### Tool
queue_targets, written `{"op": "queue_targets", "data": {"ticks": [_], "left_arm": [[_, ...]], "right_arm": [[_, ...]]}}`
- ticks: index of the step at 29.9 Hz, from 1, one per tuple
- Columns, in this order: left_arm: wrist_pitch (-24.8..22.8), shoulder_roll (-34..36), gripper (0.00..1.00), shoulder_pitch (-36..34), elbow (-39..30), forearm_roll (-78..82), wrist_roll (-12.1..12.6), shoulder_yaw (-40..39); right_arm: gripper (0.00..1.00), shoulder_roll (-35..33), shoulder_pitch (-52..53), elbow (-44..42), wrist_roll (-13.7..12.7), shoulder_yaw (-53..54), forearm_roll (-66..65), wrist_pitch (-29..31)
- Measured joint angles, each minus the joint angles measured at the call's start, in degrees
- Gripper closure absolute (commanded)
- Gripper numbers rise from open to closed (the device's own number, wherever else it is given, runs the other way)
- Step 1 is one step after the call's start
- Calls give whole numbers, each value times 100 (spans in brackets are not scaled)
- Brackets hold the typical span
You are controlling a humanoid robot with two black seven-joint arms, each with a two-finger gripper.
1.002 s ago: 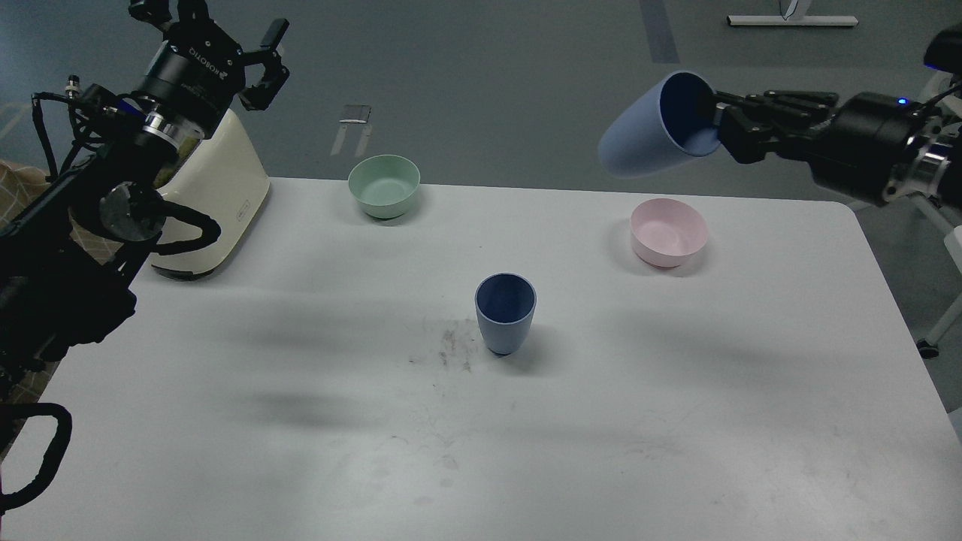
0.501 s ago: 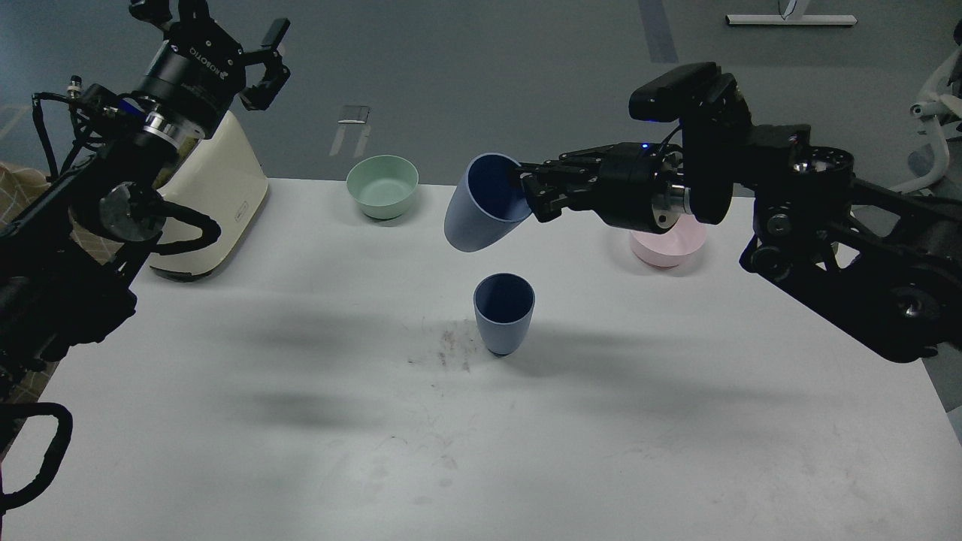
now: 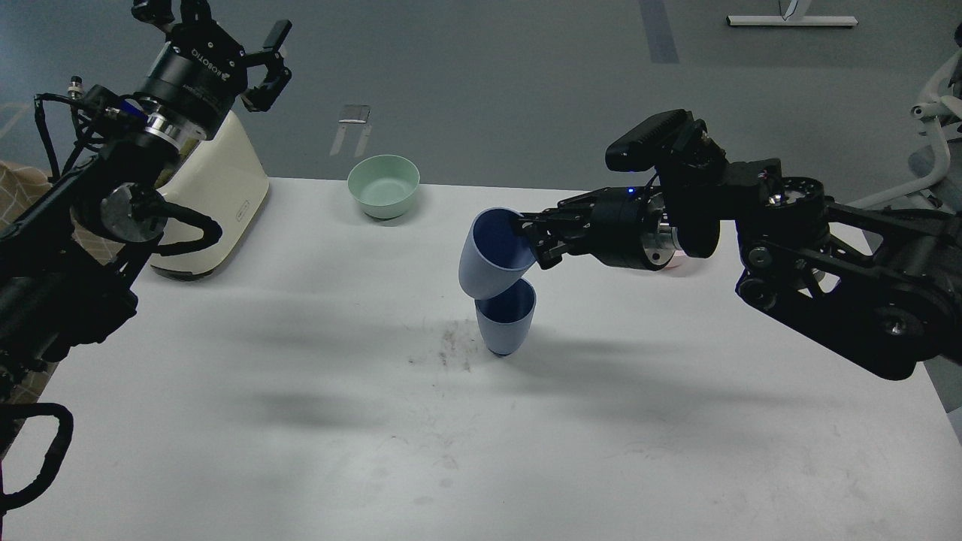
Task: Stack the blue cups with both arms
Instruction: 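Lower the held cup into the center blue cup and release it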
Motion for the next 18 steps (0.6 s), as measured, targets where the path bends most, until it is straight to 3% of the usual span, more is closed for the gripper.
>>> {"op": "queue_targets", "data": {"ticks": [18], "left_arm": [[-10, -13, 2, 0, 0, 0, -2, 13]], "right_arm": [[100, -44, -95, 3, 1, -228, 1, -1]]}}
